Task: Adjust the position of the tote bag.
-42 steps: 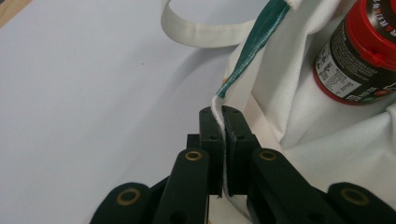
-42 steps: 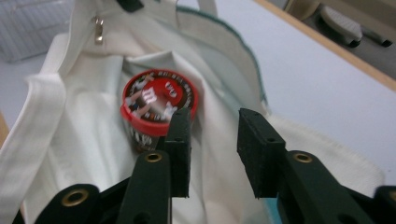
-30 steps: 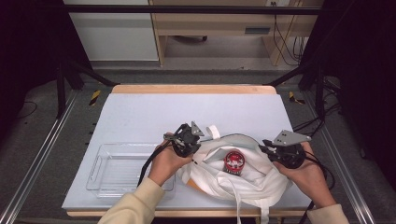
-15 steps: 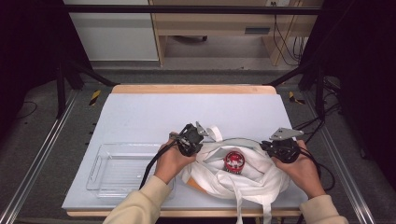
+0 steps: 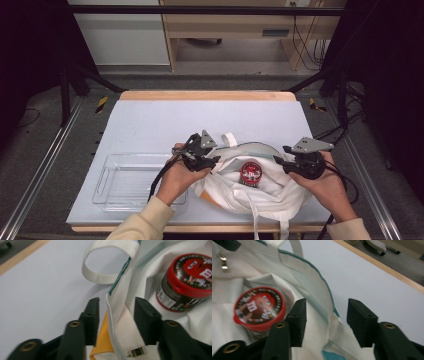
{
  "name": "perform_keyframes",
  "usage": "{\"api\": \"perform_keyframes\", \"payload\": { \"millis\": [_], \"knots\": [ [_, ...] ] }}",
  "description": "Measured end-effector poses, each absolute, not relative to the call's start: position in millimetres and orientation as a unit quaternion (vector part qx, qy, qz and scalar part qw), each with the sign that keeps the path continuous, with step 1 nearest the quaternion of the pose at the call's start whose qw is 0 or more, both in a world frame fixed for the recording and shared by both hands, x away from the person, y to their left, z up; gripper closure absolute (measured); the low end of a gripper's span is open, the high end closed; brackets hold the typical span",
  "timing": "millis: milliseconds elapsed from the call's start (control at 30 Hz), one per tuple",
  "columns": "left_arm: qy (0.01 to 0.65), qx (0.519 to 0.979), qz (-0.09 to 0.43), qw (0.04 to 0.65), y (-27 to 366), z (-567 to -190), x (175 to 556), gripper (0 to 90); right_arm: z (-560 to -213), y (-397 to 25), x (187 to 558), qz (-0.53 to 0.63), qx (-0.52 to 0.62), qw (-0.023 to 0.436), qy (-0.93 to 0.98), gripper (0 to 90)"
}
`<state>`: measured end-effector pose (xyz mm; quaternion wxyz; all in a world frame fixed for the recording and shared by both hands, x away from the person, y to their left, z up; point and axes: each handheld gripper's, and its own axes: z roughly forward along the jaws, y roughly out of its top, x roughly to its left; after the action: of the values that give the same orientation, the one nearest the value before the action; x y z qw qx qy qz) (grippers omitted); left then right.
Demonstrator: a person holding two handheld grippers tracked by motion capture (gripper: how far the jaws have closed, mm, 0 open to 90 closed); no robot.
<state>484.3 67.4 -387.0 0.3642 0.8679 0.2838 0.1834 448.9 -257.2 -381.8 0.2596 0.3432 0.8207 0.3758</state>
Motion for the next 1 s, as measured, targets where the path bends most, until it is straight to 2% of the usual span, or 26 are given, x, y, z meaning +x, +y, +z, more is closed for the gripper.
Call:
{"api": "perform_keyframes", "payload": {
  "millis": [133, 233, 533, 767, 1000],
  "knots": [
    [0.292, 0.853, 0.188, 0.391, 78, -377, 477, 37.3, -373, -248, 442, 0.377, 0.336, 0.254, 0.825, 37.0],
    [0.3, 0.845, 0.184, 0.402, 86, -372, 473, 30.6, -373, -240, 441, 0.371, 0.335, 0.232, 0.834, 32.0],
    [0.316, 0.833, 0.182, 0.417, 115, -368, 463, 18.2, -379, -213, 443, 0.355, 0.322, 0.189, 0.857, 24.5],
    [0.329, 0.824, 0.185, 0.423, 139, -365, 456, 14.4, -383, -206, 448, 0.342, 0.313, 0.159, 0.872, 20.2],
    [0.335, 0.822, 0.189, 0.42, 157, -366, 446, 13.5, -392, -203, 452, 0.341, 0.304, 0.139, 0.879, 20.0]
  ]
}}
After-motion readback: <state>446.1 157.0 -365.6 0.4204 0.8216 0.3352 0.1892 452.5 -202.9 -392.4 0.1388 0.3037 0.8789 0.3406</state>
